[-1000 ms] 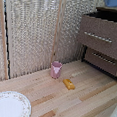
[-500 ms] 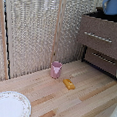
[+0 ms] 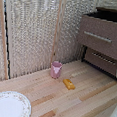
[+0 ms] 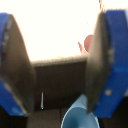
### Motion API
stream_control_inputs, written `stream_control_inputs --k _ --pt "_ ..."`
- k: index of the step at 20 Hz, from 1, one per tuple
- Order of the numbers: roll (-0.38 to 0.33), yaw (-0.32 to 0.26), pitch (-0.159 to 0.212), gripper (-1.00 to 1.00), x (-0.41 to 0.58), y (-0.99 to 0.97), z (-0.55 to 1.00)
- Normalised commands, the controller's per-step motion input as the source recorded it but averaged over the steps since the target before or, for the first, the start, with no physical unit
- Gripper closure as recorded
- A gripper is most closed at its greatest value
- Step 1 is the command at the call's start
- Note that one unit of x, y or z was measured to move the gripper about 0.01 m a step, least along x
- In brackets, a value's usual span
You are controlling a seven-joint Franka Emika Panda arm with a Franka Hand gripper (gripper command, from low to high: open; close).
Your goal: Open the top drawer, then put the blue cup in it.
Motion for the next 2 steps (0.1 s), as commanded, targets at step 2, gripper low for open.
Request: stream_control_inputs --k 2 --pt "0.0 0.0 0.0 -1.0 0.06 0.17 0.42"
